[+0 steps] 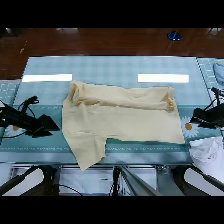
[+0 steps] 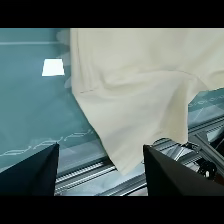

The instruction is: Fold the shirts.

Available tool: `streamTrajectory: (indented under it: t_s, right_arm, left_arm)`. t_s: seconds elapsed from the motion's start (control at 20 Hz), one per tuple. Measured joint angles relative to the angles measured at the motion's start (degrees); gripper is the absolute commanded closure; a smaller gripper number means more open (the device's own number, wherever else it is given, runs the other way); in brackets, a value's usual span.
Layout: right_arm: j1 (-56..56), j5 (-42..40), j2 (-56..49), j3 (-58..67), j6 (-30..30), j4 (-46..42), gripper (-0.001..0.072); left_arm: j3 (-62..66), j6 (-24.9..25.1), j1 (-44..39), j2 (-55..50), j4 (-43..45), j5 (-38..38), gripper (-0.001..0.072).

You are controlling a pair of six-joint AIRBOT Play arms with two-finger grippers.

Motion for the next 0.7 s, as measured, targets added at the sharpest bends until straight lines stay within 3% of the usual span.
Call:
streamTrajectory:
  t_s: [0.45,0.6,0.7]
  right_arm:
    - [-1.25,-1.53,3.23,-2.75,-0.87,3.58,0.0224]
    - [-1.31,-1.53,3.34,-2.84,-0.98,3.67,0.0224]
    - [-1.31,-1.55,3.34,-2.89,-1.03,3.74,0.0225]
  left_arm:
    - [-2.97,-1.86,-12.44,-5.88,-1.36,7.87,0.0090]
    - [-3.04,-4.31,-16.26,-9.38,-2.47,8.74,0.0135]
    - [-3.02,-5.97,-18.01,-11.61,-2.23,10.01,0.0552]
